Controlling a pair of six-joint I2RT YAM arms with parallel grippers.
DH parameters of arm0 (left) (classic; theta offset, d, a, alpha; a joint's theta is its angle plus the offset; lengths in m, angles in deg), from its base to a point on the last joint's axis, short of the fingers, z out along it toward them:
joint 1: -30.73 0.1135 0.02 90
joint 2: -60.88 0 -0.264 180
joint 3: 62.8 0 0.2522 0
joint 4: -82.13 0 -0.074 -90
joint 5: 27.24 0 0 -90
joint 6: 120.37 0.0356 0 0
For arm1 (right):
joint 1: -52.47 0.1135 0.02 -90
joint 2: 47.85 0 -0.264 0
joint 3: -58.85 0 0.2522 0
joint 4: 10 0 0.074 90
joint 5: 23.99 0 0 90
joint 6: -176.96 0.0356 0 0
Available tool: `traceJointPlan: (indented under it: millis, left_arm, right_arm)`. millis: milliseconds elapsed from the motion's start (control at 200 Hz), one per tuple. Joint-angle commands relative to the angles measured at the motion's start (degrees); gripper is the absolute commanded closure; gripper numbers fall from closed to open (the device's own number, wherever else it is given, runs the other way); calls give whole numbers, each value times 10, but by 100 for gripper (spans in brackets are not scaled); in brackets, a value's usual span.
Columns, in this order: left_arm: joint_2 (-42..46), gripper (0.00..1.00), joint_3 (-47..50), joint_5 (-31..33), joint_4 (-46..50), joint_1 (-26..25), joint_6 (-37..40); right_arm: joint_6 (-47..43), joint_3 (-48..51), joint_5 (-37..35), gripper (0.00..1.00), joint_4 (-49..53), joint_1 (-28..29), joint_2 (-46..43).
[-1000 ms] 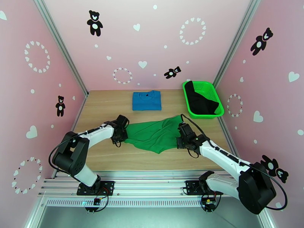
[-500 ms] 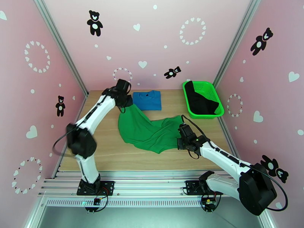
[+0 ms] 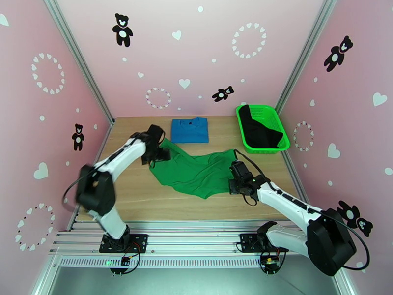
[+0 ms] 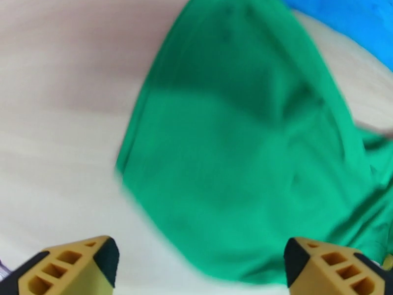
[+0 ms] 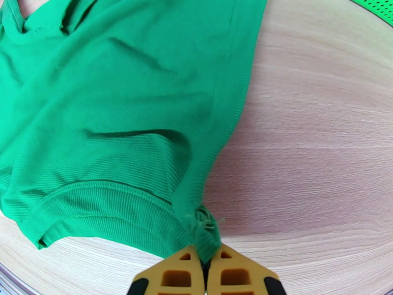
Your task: Fold and stack the mixed laundry pile
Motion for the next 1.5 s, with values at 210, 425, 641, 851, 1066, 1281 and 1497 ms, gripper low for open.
traceJointPlan:
  millis: [210,425,641,851,1066,1281,1497]
  left_arm:
    - [-51,32,120,-42,-151,-13,-43]
    - [-117,100,32,4,-100,-12,-15]
    - [-151,100,-198,30,106,-13,57]
    - [-357,19,-479,-36,199,-13,107]
    - [-362,2,-480,-29,153,-26,88]
    - [-224,21,-269,-10,77,-24,61]
    - [-222,52,-209,-40,0,0,45]
  right_arm:
    - [-10,-12,10,100,10,-3,10]
    - [-5,-9,12,100,15,-3,-3]
    - [-13,-19,5,100,26,-4,-13]
    - [-16,-25,7,100,18,-5,7]
    - [-13,-30,13,100,11,-7,22]
    - [-16,-38,26,100,1,-7,42]
    - [-14,-38,42,100,-6,-7,56]
